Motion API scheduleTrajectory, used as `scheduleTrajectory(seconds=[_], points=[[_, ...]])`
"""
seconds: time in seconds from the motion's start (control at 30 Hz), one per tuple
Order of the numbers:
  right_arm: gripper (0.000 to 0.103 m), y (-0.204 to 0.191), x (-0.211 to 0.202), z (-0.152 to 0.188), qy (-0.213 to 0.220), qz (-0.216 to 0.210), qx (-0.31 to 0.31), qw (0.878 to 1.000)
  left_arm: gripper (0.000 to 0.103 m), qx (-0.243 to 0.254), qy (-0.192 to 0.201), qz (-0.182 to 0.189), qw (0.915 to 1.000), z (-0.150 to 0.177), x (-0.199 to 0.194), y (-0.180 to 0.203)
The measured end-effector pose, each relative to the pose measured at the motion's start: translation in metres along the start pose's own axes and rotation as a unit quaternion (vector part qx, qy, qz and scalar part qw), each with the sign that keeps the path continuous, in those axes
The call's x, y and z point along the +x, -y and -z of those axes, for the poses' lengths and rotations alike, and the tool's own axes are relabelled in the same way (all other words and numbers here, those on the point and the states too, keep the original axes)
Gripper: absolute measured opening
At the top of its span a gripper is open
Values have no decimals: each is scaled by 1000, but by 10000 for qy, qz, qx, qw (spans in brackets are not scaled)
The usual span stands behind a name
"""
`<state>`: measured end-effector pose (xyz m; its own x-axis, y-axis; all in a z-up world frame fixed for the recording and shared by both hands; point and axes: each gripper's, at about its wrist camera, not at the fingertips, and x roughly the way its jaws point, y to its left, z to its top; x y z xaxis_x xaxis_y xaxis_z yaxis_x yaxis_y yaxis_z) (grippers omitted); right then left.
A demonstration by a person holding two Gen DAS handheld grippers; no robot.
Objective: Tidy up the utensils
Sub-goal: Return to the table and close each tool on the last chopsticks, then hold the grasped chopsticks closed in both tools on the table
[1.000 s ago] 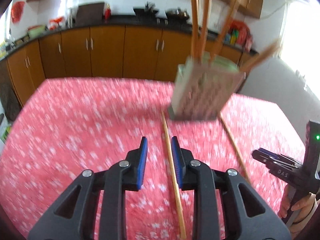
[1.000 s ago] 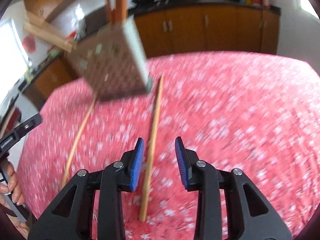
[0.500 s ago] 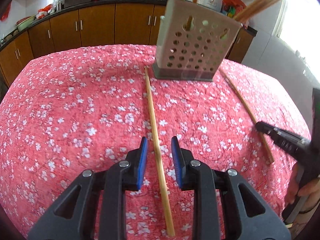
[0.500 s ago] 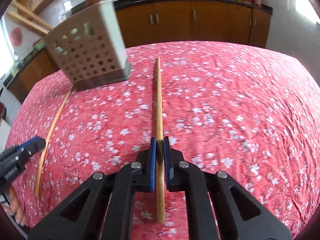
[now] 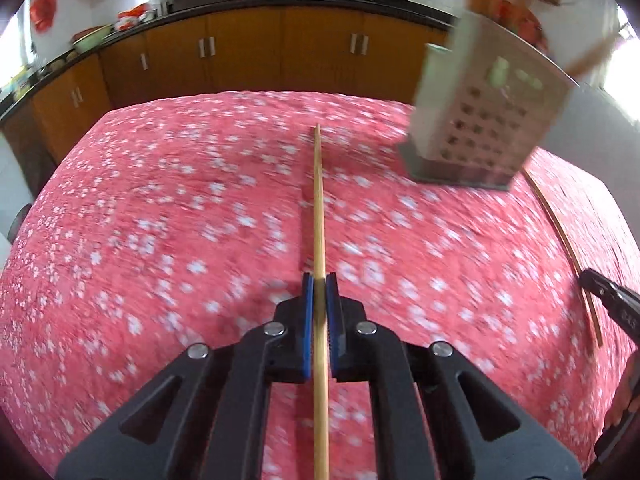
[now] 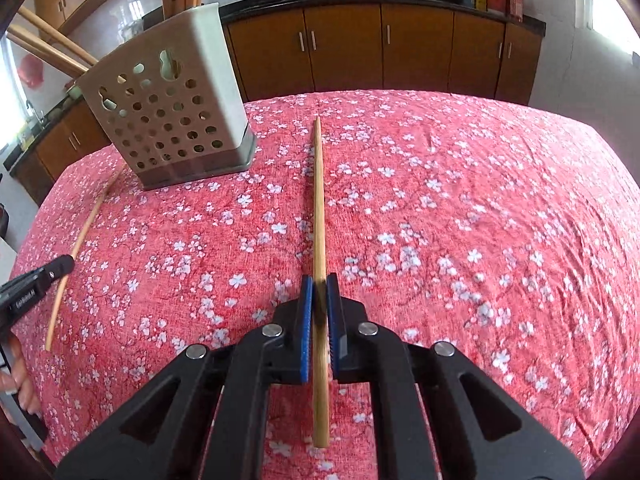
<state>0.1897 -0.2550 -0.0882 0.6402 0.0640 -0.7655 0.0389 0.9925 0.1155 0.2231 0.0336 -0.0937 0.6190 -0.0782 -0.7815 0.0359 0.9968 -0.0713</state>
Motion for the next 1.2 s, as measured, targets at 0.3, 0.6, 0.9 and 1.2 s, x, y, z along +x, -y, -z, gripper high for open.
scheduleTrajectory(seconds=[0.3, 0.6, 0.9, 1.2], points=[[9, 2, 18, -18, -12, 188, -166, 9997, 12, -83, 78, 0, 9999, -12, 7, -15], [10, 0, 24, -23, 96, 213, -162, 9996, 17, -99, 86, 110, 9999, -11, 7, -16], [10, 4, 20, -16, 104, 164, -105, 9998, 17, -126, 93, 137, 9998, -10, 6, -15], [11, 4, 21, -16, 104, 166, -101, 9998, 17, -126, 95, 131, 9998, -10, 5, -15]])
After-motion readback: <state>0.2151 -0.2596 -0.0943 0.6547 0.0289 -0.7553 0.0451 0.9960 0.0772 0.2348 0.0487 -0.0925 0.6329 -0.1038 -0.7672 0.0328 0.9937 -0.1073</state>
